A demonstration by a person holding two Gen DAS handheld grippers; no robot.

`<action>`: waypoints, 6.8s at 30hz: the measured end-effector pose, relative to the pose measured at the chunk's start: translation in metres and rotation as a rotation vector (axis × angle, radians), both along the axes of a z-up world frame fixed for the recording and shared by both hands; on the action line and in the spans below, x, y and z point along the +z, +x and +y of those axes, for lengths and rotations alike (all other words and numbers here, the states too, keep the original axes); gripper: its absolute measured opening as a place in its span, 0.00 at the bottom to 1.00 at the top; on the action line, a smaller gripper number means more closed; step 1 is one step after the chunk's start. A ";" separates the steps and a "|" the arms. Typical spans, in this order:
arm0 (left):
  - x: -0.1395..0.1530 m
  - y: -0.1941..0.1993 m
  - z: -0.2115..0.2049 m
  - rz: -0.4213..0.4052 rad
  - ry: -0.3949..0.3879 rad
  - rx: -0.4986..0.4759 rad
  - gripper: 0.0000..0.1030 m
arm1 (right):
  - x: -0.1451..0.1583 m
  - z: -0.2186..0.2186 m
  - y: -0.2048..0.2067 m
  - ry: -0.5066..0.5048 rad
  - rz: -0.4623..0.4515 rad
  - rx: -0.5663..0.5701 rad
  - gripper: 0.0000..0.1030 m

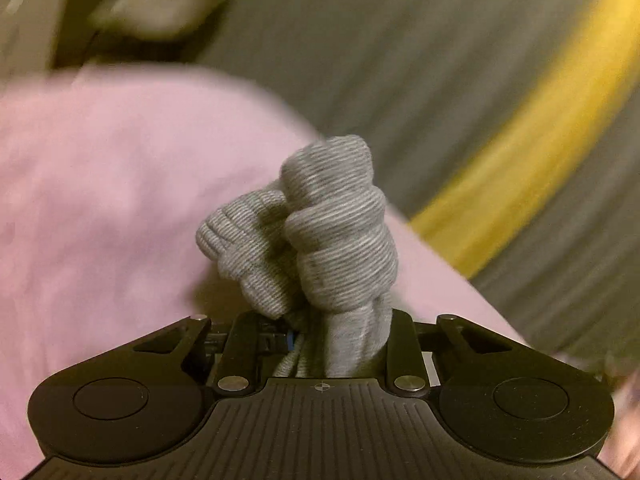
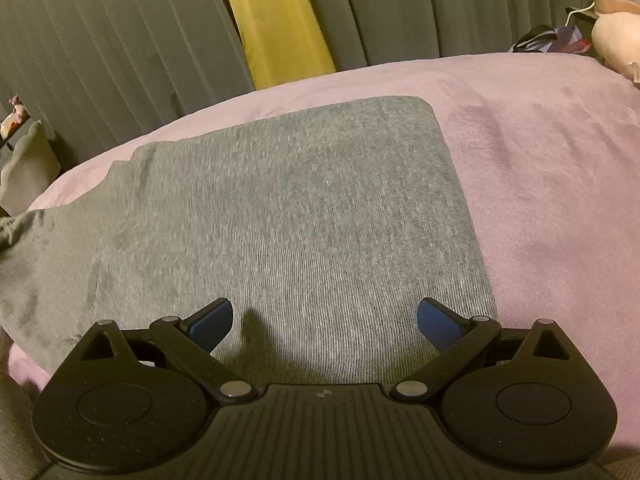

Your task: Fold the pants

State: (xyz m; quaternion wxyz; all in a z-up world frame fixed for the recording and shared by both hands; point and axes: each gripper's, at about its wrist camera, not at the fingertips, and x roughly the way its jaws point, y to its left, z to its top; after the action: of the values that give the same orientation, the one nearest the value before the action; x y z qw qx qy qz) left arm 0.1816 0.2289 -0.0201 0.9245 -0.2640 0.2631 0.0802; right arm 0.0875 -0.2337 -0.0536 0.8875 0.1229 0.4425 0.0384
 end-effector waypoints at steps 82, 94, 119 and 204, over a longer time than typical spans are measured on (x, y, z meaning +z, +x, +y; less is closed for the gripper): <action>-0.004 -0.022 -0.161 0.338 -0.013 -0.118 0.94 | 0.079 0.031 0.039 0.606 -0.134 0.045 0.37; -0.012 -0.010 -0.180 0.415 0.015 -0.271 0.95 | -0.009 -0.019 0.019 0.509 0.047 -0.208 0.79; -0.027 0.006 -0.205 0.448 0.022 -0.398 0.95 | 0.050 -0.009 0.010 0.419 -0.143 -0.135 0.35; -0.031 0.072 -0.333 0.221 0.557 -0.560 1.00 | 0.022 0.026 0.004 -0.340 -0.301 -0.044 0.49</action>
State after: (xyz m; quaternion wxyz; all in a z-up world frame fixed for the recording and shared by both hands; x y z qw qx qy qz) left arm 0.2535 -0.1039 -0.0508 0.9128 0.0883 0.3910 -0.0783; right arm 0.0910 -0.2075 -0.0314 0.9520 -0.0259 0.3026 -0.0381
